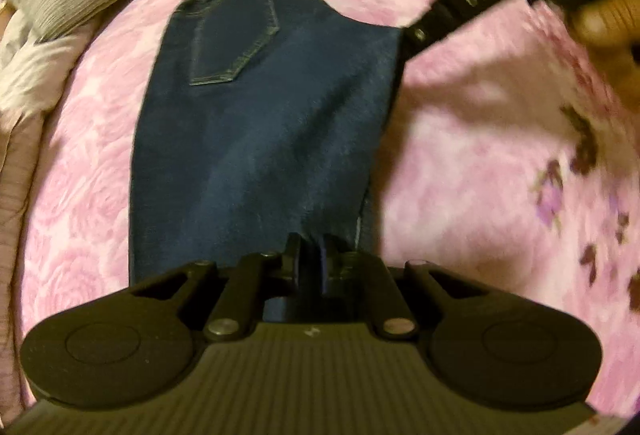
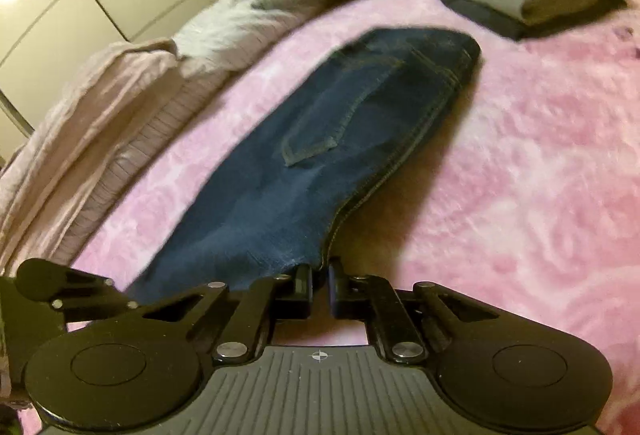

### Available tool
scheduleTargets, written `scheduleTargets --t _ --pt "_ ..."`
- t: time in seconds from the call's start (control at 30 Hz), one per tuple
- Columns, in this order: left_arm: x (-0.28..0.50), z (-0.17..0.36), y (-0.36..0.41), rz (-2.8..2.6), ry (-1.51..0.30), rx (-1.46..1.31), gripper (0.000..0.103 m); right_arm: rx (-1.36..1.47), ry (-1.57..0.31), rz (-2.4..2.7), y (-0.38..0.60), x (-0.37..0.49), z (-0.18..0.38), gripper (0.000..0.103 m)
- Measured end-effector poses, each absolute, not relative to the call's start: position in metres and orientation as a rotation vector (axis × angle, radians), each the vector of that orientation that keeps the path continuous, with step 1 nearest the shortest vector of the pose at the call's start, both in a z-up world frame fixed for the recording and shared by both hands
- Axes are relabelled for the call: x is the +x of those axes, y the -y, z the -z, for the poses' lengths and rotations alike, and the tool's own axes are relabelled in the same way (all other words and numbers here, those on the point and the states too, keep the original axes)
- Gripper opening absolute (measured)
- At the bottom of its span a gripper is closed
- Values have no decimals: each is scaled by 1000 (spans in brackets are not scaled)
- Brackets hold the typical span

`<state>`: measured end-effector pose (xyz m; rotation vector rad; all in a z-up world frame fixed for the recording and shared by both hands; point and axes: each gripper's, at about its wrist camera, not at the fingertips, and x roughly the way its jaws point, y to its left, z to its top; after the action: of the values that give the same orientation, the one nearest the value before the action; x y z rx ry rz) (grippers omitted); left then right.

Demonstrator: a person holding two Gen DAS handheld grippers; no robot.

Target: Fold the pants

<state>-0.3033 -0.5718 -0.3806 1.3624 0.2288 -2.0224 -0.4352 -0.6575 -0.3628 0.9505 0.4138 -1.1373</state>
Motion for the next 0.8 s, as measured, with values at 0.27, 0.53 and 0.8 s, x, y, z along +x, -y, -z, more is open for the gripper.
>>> scheduleTargets --t 0.27,0.53,0.8 --pt "-268 380 545 1929 -331 1332 12 885 -532 1235 634 -440 356 30" --pt "-196 386 500 1692 -588 1219 13 743 -528 992 646 -392 353 32" --pt "-130 386 447 1421 -743 1219 25 794 -720 976 660 -388 381 32"
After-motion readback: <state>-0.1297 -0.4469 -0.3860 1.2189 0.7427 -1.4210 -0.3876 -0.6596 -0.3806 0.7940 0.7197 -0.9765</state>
